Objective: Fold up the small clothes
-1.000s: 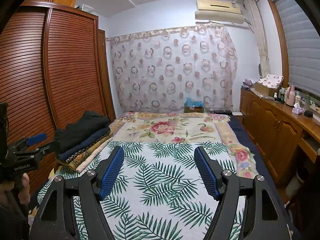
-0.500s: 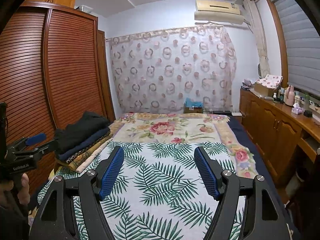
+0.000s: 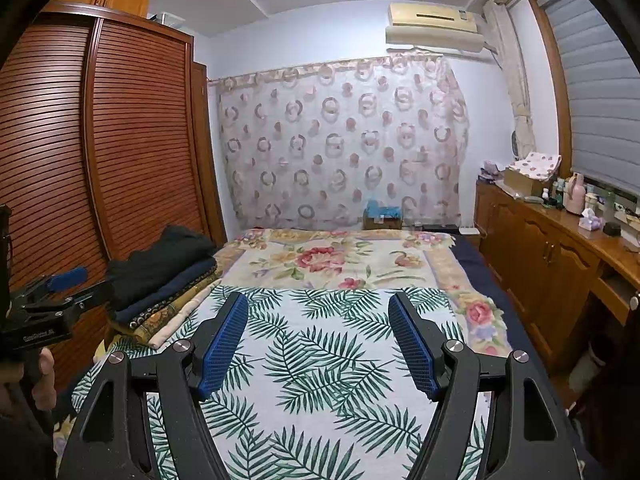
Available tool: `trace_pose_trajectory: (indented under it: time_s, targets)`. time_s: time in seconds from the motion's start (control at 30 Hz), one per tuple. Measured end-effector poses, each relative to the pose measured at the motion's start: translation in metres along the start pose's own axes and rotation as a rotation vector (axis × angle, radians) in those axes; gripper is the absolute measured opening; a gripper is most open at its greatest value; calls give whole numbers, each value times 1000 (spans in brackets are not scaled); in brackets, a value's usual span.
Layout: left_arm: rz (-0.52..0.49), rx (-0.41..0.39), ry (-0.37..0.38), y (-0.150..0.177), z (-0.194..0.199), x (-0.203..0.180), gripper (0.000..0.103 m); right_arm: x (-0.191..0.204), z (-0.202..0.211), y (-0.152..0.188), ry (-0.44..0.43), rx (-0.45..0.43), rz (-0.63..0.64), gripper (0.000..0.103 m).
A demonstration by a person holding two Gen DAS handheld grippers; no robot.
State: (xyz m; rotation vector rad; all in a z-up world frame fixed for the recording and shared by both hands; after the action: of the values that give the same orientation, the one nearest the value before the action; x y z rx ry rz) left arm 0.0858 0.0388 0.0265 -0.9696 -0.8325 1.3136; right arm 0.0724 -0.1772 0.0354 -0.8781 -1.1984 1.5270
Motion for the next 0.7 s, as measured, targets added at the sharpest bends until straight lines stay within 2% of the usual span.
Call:
trace_pose_trajectory:
  time_s: [0.7]
  targets:
    - [-2,-6,1,-3,1,-1,88,-3,-1,2,-2,0,0,74]
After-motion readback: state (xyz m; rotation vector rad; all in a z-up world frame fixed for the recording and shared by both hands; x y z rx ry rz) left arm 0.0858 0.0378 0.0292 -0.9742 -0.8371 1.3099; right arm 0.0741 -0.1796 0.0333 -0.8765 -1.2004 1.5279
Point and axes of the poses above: each gripper's, at about its wrist camera, not at the fingertips, and z roughly against the way its jaws point, x to its left, y to its underside, the point moved 1 cm from there along -z, roughly the way its jaws point, and after that the axes turned 2 degrees about y, right-handed, at the moved point
